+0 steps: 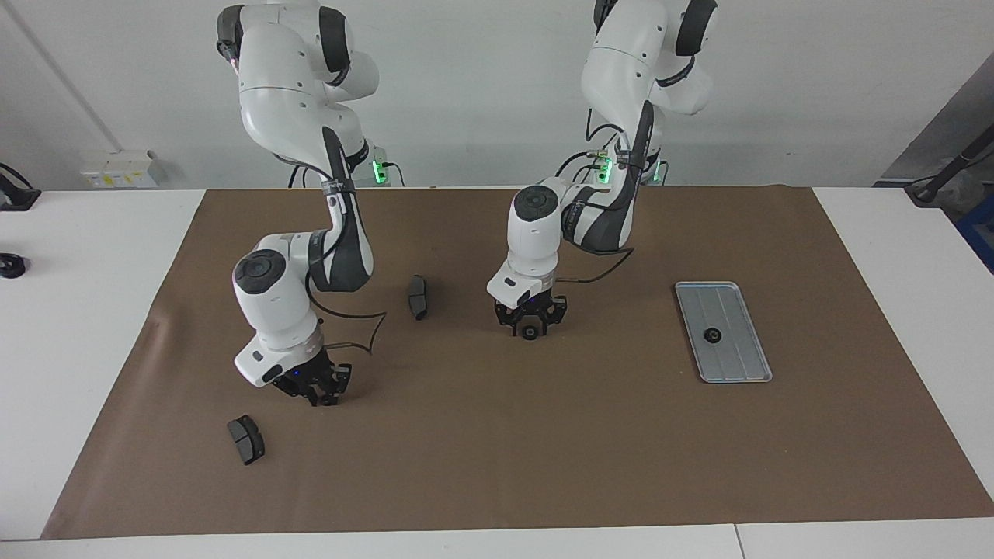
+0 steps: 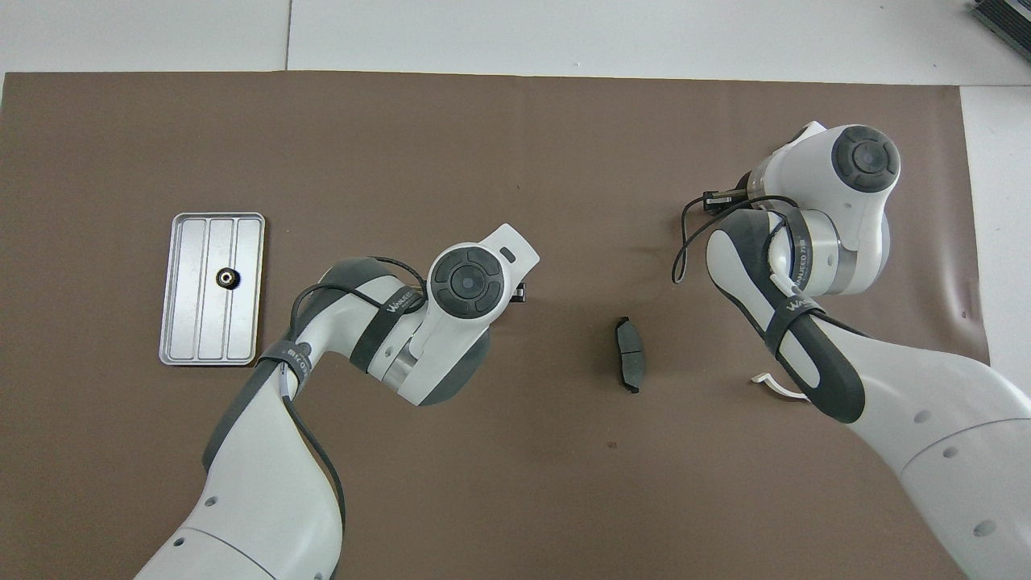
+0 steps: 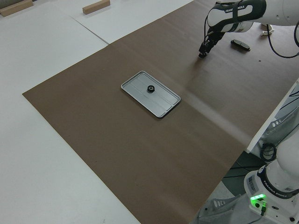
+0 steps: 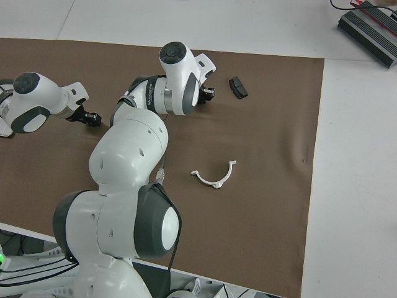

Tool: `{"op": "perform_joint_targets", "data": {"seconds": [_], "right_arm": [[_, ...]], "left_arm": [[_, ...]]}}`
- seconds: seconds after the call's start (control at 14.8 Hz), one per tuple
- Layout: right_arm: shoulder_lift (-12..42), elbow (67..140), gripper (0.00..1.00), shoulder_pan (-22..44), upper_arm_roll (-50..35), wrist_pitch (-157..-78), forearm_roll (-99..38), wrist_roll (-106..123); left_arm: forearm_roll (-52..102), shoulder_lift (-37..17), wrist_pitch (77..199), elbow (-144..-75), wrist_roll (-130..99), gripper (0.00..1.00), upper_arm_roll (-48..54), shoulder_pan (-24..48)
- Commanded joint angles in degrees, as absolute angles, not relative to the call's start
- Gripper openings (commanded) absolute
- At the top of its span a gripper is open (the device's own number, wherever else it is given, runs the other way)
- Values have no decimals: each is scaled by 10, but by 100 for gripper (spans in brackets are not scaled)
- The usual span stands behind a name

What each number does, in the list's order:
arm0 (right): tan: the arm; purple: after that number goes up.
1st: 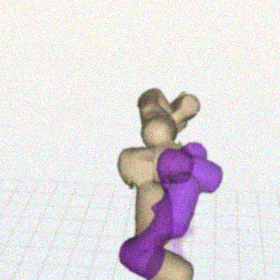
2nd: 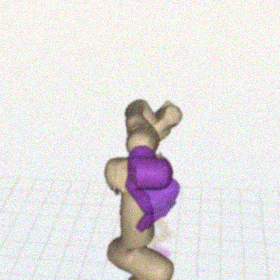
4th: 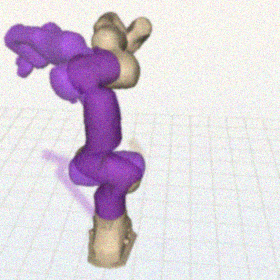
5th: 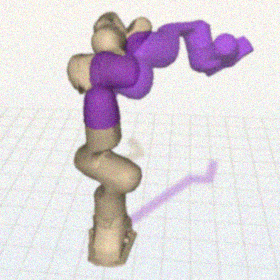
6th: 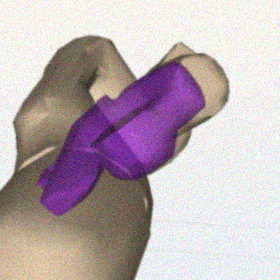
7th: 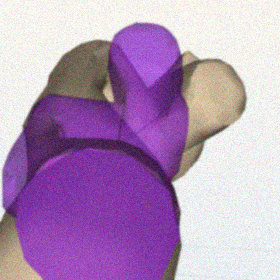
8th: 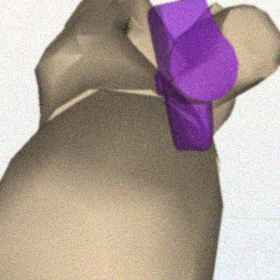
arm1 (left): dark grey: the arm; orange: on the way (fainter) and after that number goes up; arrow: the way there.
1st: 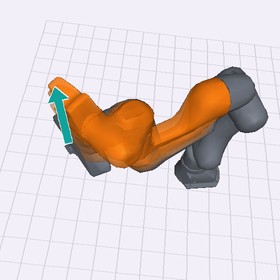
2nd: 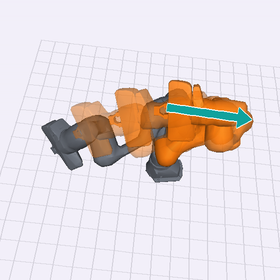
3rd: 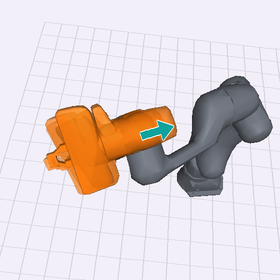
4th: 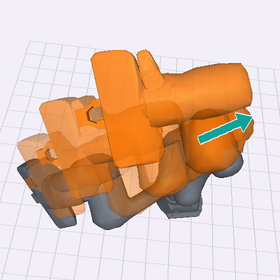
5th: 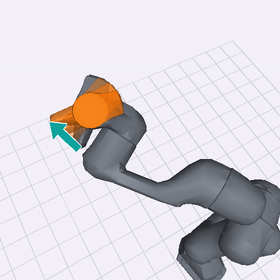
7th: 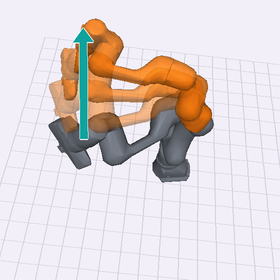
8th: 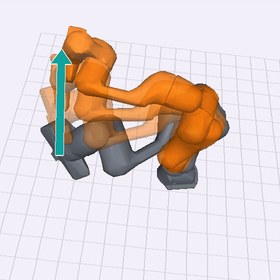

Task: Pick bearing gear from pile to tray
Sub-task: 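Lower the bearing onto the tray while the right gripper reaches the last bearing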

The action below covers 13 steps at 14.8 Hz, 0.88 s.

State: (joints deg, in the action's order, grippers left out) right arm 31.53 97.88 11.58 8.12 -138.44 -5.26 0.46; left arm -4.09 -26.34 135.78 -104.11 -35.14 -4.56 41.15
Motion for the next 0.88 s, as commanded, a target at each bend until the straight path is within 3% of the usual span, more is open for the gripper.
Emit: {"op": "perform_joint_targets", "data": {"seconds": [0.0,0.41,0.81], "right_arm": [[315,986,0,110,76,-1398,-66,16],[297,969,0,119,78,-1356,-68,-10],[204,948,0,153,75,-1222,-58,-87]], "left_arm": [[-51,-250,1361,-1056,-373,0,-54,417],[-51,-208,1332,-1068,-367,0,-63,390],[-52,-77,1317,-1172,-233,0,-62,289]]}}
